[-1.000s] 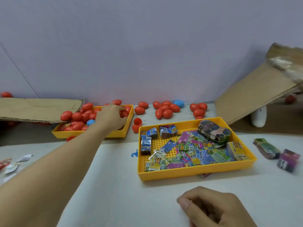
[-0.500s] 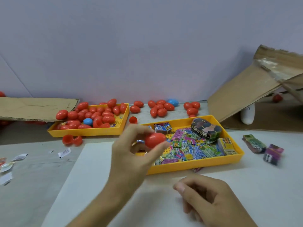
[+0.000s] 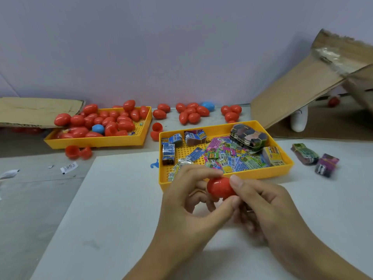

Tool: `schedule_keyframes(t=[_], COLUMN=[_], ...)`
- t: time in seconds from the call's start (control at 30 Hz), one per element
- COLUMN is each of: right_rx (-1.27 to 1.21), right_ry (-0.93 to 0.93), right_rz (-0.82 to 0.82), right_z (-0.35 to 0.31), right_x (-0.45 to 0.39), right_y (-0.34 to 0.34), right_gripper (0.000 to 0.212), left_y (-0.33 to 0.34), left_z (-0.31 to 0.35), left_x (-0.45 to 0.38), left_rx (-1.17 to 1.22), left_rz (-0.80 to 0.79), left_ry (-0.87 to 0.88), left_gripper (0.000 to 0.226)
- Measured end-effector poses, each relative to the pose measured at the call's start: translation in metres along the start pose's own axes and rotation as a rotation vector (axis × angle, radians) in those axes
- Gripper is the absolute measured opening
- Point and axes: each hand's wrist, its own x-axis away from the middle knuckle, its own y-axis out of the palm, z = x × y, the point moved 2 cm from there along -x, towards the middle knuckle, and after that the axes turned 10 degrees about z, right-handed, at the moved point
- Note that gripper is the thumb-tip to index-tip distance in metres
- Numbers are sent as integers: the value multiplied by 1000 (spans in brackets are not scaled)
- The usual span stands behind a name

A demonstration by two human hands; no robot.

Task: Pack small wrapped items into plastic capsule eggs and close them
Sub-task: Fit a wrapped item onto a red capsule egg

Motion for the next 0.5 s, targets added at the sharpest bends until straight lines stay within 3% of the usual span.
schedule_keyframes(t=[0.13, 0.3, 0.43, 0.5], right_rx=[-75, 12, 84, 87], right_ry=[19, -69, -156, -185], right_rz=[22, -32, -68, -98], right_z=[0, 1, -1, 0], right_x=[-1, 1, 1, 2], right_y=[-3, -3, -4, -5], right_gripper=[49, 42, 16, 25], left_y=[-5, -4, -6, -7], left_z=[-1, 0, -2, -4], left_x=[6, 4, -1, 0], left_rx=[180, 269, 304, 238], left_rz=[67, 38, 49, 51], left_ry=[-294, -502, -567, -526], left_gripper=[28, 36, 44, 43])
